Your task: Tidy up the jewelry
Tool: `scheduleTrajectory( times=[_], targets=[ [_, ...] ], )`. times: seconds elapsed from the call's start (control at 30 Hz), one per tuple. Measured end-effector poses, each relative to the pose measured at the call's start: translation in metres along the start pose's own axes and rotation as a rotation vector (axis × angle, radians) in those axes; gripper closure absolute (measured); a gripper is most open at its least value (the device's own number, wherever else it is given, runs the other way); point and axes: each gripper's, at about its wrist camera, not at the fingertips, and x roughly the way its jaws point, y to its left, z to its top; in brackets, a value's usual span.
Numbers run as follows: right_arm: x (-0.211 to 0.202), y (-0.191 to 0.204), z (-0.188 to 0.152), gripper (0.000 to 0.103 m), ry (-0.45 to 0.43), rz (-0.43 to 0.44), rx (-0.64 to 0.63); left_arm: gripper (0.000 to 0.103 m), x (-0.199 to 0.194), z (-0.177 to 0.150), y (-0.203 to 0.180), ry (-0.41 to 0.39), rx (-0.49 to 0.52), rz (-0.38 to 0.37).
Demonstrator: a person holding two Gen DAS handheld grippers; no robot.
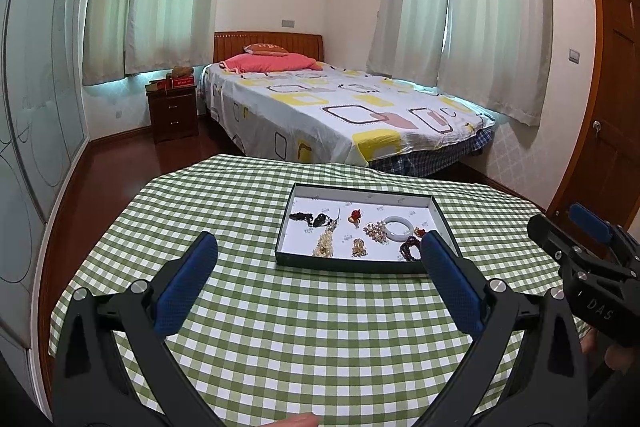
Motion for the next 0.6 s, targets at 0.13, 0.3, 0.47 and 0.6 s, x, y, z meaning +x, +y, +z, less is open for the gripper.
scheduleTrajectory(
  times=[0.13,0.3,0.47,0.6],
  targets=[
    [0.001,0.0,-0.001,0.017,0.005,0.002,0.004,0.004,0.001,0.0,0.001,-0.002,-0.003,0.0],
    [0.003,0.0,0.0,0.017,0.006,0.003,0.002,0.004,0.006,-0.002,0.001,0.016,-0.014,-0.007],
    [0.007,0.0,-0.001,0.017,0.017,0.004,0.005,0.004,0.011,-0.004,0.005,0.029,-0.042,-0.039],
    [0.009,0.0,-0.001,0.017,0.02,0.006,0.008,0.004,0.014,-0.005,0.007,0.022,-0.04,-0.026]
  ],
)
